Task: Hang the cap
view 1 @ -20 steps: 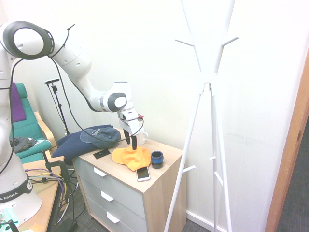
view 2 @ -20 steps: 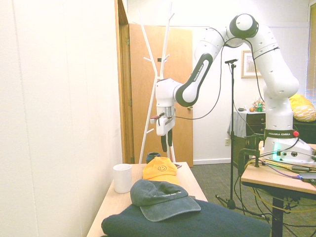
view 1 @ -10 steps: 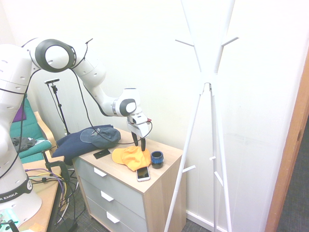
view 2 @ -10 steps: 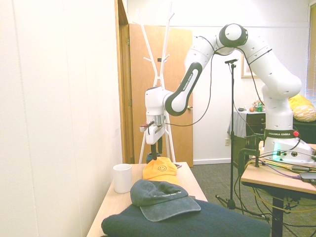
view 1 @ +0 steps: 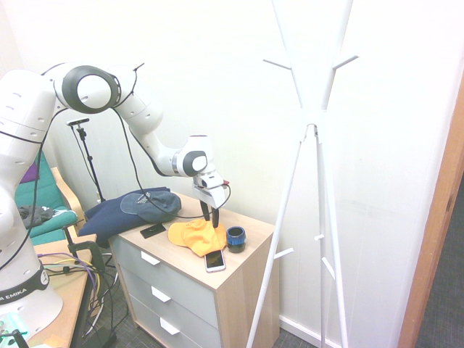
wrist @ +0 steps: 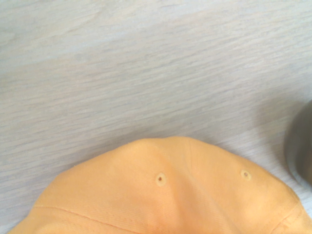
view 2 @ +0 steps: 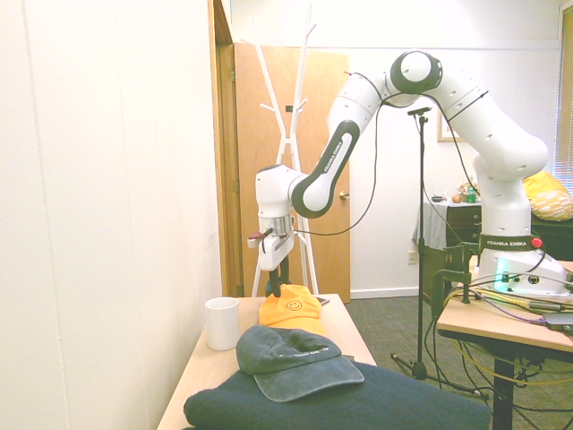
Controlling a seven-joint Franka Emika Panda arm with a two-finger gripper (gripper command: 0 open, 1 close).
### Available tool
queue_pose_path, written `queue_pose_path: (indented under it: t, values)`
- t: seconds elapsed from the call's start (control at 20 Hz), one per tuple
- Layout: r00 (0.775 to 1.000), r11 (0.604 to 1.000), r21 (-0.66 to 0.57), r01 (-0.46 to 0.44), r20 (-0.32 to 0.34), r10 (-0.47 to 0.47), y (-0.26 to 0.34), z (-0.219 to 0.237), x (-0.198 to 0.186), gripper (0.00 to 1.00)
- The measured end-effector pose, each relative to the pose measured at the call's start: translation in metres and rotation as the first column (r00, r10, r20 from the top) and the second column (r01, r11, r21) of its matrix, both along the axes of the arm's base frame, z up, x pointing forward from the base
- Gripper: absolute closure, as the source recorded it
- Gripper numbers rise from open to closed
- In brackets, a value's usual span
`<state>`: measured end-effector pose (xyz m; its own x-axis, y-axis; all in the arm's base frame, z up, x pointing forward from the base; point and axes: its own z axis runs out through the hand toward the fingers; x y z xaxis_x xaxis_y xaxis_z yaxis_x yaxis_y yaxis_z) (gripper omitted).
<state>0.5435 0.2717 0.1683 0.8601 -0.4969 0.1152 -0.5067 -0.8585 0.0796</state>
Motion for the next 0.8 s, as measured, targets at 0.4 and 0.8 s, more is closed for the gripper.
queue_pose_path:
  t: [0.4,0.8]
  values:
    - [1.000,1.000,-0.008,0.008,0.001,-0.008,-0.0054,-0.0005,0.0023,1.00]
    - [1.000,1.000,-0.011,0.016,0.001,-0.016,-0.0093,-0.0009,0.0038,1.00]
